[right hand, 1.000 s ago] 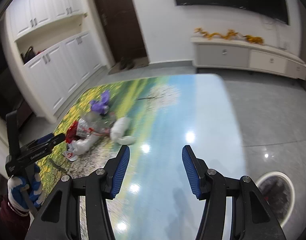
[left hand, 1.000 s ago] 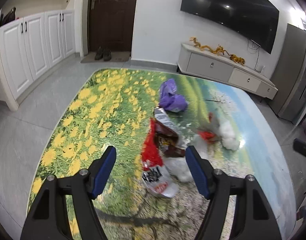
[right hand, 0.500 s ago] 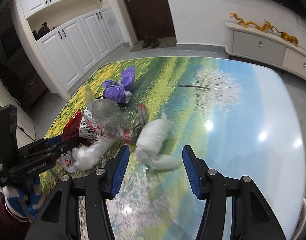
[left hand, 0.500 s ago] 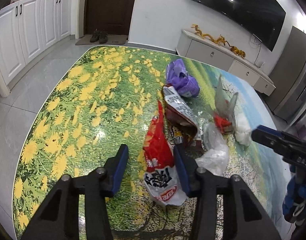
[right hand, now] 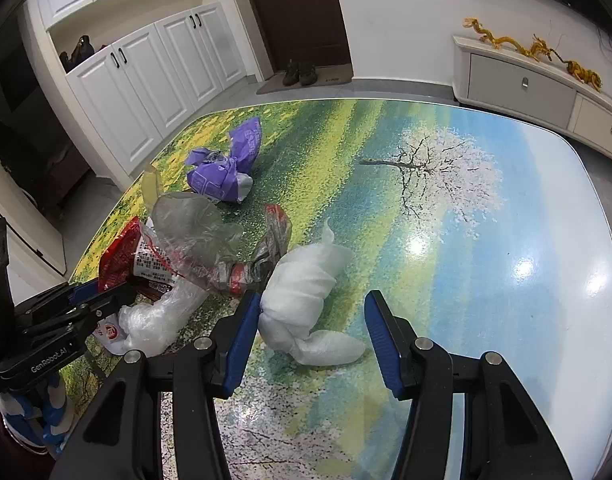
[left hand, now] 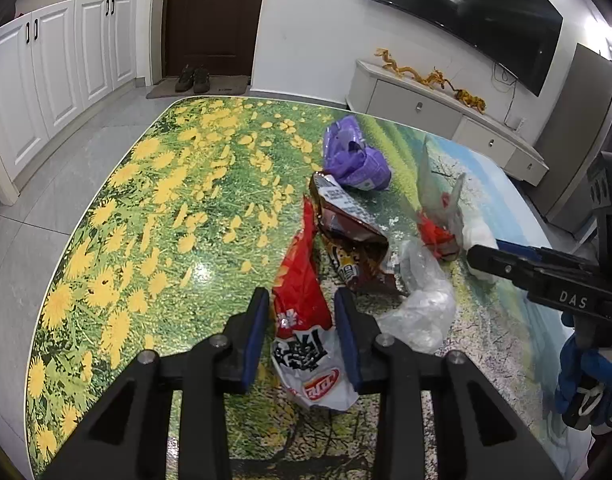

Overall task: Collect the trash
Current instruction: 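Grasp the red-and-white snack bag with the left tool while the right tool grasps the white plastic bag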

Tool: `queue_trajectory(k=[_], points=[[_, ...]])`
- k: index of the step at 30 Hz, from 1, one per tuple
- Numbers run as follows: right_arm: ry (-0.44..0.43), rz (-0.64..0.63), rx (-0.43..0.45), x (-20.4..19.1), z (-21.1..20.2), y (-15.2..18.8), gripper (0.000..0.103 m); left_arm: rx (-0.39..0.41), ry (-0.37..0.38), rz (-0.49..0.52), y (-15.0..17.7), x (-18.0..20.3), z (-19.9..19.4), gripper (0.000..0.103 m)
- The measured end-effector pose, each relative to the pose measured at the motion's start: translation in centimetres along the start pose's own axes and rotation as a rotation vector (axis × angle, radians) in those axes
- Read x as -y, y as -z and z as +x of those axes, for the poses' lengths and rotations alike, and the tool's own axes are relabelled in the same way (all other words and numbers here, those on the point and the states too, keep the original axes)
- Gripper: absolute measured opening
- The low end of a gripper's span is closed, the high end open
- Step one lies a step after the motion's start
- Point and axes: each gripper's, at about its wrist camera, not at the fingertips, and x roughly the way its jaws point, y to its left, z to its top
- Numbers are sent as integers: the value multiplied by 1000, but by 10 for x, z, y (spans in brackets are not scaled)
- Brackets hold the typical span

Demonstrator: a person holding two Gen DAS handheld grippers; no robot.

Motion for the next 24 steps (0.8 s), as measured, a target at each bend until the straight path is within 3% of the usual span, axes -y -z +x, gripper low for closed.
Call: queue_trajectory(k=[7,17,24], points=[[11,0,1,1,2,-1,51,12,2,9,1,2,-3,31],[9,-21,0,-6,3,0,30,28,-11,19,2,4,-7,29],[4,-38,1,-11,2,2,25,41,-27,28,3,7,-10,25]])
